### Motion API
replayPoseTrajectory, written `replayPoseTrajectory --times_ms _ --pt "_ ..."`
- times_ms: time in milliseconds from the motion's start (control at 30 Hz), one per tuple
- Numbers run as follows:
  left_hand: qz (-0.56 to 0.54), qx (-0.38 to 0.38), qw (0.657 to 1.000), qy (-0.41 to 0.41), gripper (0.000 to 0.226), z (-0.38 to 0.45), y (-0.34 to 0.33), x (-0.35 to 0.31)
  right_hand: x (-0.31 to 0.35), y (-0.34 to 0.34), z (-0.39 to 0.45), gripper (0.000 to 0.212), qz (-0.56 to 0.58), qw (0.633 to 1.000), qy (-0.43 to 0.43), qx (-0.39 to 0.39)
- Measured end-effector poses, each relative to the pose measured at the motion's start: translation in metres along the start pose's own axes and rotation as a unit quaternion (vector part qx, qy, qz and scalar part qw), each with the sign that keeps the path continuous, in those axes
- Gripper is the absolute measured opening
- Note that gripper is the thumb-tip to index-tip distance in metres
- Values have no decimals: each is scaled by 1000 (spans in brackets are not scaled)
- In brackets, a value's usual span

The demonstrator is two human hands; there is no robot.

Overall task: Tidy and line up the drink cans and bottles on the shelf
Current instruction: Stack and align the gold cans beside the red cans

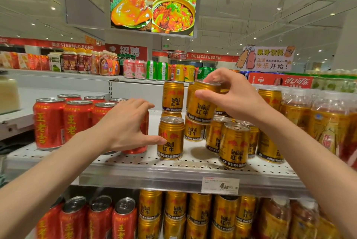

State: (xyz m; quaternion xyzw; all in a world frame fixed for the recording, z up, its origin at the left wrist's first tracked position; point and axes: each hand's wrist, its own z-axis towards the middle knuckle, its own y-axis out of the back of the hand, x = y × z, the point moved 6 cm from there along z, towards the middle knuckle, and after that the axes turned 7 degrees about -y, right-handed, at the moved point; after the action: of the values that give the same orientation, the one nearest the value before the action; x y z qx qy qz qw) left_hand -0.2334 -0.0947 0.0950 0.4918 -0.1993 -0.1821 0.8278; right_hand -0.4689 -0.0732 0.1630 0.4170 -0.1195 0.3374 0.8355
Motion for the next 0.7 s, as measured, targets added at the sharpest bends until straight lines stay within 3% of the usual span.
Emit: replayPoseTrajectory --times_ms 500,700 --pt "-28 -12 1000 -5 113 -2 1 2 29 -63 13 42 46 997 0 57" --pt "-133 -81 988 -8 104 -11 0 7 26 -56 3 40 84 991 -7 105"
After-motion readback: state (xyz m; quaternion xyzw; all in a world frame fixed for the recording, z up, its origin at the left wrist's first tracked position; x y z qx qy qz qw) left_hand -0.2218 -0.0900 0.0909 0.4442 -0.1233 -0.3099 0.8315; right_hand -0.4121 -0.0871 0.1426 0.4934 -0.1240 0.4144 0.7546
